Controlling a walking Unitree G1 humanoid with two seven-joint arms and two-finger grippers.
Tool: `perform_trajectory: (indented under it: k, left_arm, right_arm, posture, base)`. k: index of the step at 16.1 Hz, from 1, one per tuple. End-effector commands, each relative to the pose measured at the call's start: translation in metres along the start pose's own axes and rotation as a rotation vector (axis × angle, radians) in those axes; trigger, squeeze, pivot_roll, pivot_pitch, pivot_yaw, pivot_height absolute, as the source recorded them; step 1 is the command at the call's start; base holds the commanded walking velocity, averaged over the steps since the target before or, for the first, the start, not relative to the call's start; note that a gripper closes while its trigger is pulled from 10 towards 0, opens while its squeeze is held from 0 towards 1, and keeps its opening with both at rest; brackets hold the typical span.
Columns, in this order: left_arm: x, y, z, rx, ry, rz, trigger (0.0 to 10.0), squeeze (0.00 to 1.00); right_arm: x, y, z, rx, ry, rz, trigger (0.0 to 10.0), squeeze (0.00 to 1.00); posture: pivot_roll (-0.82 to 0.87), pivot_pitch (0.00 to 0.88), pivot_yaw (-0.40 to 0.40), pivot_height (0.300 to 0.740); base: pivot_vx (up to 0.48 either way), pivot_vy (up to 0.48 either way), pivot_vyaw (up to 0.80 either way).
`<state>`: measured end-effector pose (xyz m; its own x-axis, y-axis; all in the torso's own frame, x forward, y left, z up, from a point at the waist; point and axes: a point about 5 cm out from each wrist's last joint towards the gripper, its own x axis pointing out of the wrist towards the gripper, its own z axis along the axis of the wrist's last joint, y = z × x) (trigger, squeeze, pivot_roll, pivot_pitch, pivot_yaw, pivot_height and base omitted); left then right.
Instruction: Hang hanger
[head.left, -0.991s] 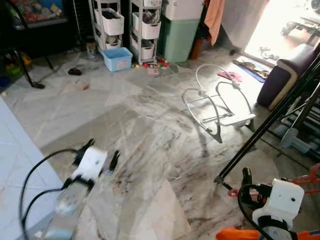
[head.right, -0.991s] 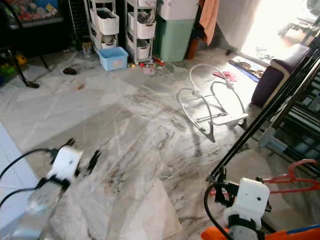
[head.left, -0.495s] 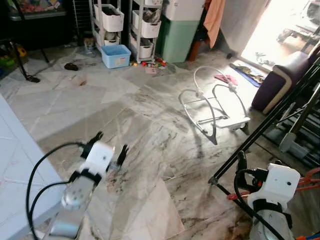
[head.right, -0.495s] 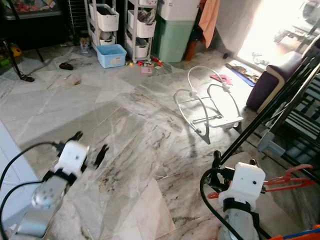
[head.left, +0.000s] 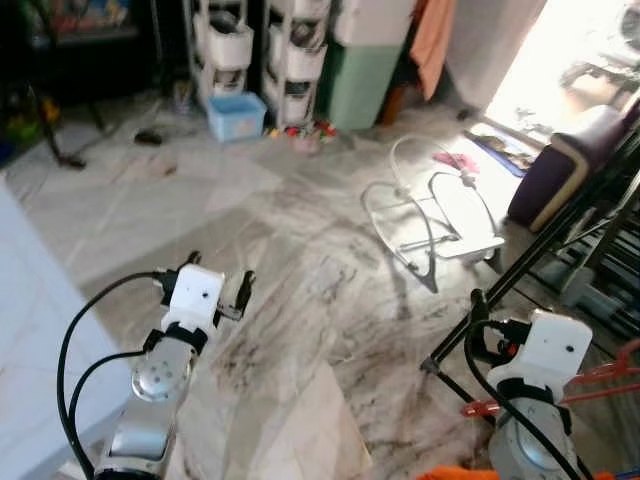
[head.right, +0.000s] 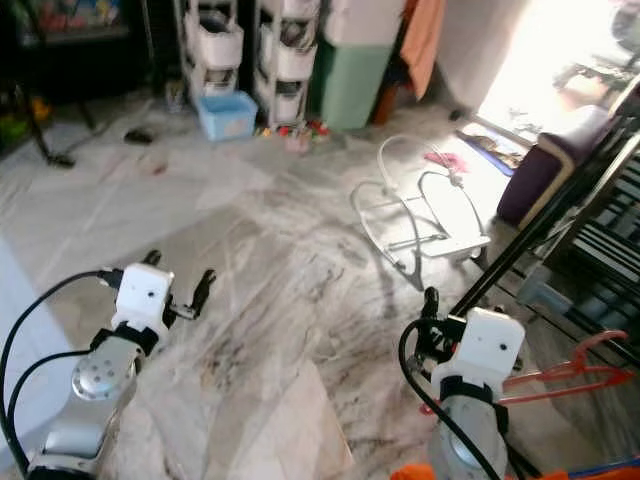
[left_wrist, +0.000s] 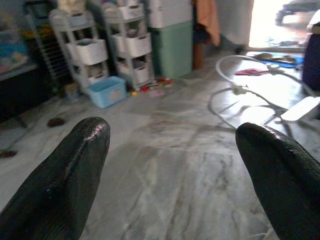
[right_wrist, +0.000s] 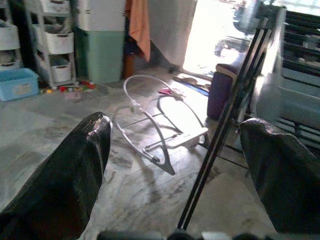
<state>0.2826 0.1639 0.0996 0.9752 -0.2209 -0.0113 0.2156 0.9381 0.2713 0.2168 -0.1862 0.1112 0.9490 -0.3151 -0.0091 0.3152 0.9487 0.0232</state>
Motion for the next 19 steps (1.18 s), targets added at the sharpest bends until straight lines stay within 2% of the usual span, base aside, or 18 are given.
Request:
perform_trajectory:
  k: [1,3,4,5,10,13,16,19]
  left_arm:
    - [0.007,-0.014,0.004,-0.004,-0.008,-0.067,10.0,0.0]
    - [0.02,-0.022,0.008,0.0,-0.01,-0.14,10.0,0.0]
    - [0.022,-0.023,0.009,0.001,-0.012,-0.151,10.0,0.0]
    - [0.031,-0.031,0.014,0.01,-0.022,-0.221,10.0,0.0]
    - [0.052,-0.051,0.024,0.019,-0.041,-0.36,10.0,0.0]
    - [0.06,-0.062,0.025,0.02,-0.042,-0.415,10.0,0.0]
    - [0.066,-0.072,0.027,-0.005,-0.05,-0.408,10.0,0.0]
    - [0.064,-0.064,0.018,-0.03,-0.018,-0.375,10.0,0.0]
  right_arm:
    - [0.001,-0.008,-0.002,-0.017,0.0,-0.03,10.0,0.0]
    - [0.0,-0.009,-0.005,0.016,-0.006,-0.089,10.0,0.0]
    - [0.0,-0.009,-0.005,0.022,-0.008,-0.096,10.0,0.0]
    - [-0.007,-0.009,-0.007,0.032,-0.009,-0.131,10.0,0.0]
    - [-0.025,-0.02,-0.015,0.056,-0.001,-0.236,10.0,0.0]
    - [-0.031,-0.019,-0.019,0.068,0.001,-0.271,10.0,0.0]
    - [-0.035,-0.026,-0.018,0.046,0.004,-0.277,10.0,0.0]
    - [-0.033,-0.027,-0.018,0.025,0.006,-0.254,10.0,0.0]
  posture:
    - [0.23,0.012,-0.147,0.74]
    - [0.19,0.0,-0.08,0.74]
    - [0.18,0.0,-0.073,0.74]
    - [0.14,0.0,-0.021,0.74]
    - [0.03,0.0,0.082,0.74]
    - [0.0,0.0,0.105,0.74]
    - [-0.06,0.0,0.072,0.74]
    - [-0.05,0.0,0.045,0.74]
  base:
    - [0.0,0.0,0.0]
    - [0.0,0.0,0.0]
    - [0.0,0.0,0.0]
    - [0.0,0.0,0.0]
    - [0.0,0.0,0.0]
    - [0.0,0.0,0.0]
    - [0.0,0.0,0.0]
    - [0.0,0.0,0.0]
